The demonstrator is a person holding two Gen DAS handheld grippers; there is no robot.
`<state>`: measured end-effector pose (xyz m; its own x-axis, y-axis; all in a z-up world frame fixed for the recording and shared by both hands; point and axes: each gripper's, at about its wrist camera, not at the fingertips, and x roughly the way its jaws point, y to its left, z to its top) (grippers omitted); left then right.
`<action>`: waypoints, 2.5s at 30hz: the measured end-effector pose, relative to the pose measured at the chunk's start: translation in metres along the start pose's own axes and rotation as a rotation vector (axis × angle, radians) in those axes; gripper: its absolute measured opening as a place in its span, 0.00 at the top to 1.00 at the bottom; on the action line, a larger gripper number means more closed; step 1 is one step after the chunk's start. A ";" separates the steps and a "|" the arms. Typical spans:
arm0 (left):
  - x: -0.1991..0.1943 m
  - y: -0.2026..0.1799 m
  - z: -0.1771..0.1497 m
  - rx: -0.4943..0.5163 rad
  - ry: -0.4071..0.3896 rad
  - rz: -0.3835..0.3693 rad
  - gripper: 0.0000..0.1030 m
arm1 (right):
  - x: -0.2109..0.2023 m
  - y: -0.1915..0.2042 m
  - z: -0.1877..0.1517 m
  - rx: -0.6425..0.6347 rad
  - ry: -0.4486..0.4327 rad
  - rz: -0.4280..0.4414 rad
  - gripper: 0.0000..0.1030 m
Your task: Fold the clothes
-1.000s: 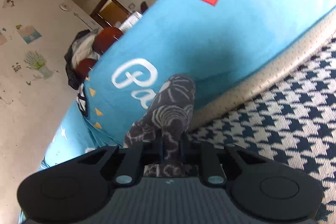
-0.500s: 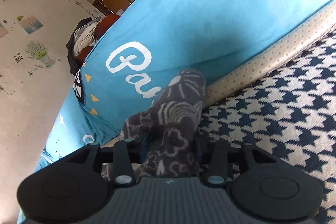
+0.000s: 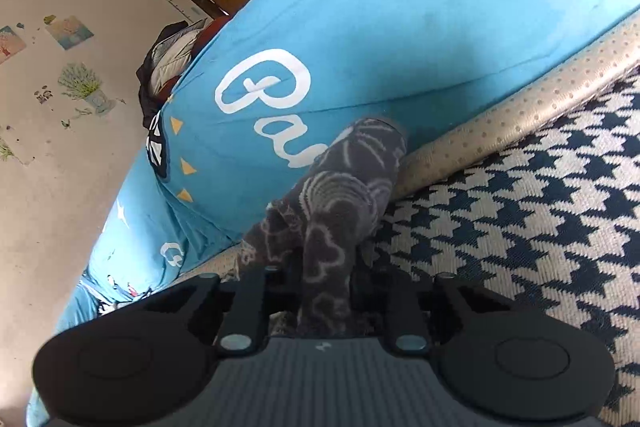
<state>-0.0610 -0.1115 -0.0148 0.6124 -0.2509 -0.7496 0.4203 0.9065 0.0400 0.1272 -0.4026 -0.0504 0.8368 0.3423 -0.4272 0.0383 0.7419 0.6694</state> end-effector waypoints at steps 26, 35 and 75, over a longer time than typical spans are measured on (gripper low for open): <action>-0.009 -0.004 0.024 -0.025 -0.053 -0.155 0.04 | -0.199 -0.028 0.013 0.038 -0.402 -0.513 0.84; -0.009 0.000 0.033 -0.066 -0.076 -0.149 0.04 | -0.260 -0.068 -0.002 0.152 -0.443 -0.740 0.84; -0.037 0.024 -0.016 -0.285 -0.047 -0.109 0.07 | -0.260 0.103 -0.181 -0.253 0.005 -0.260 0.67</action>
<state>-0.0848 -0.0753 0.0030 0.6068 -0.3617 -0.7078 0.2848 0.9303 -0.2312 -0.1849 -0.3111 0.0195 0.8145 0.1260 -0.5663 0.1120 0.9236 0.3666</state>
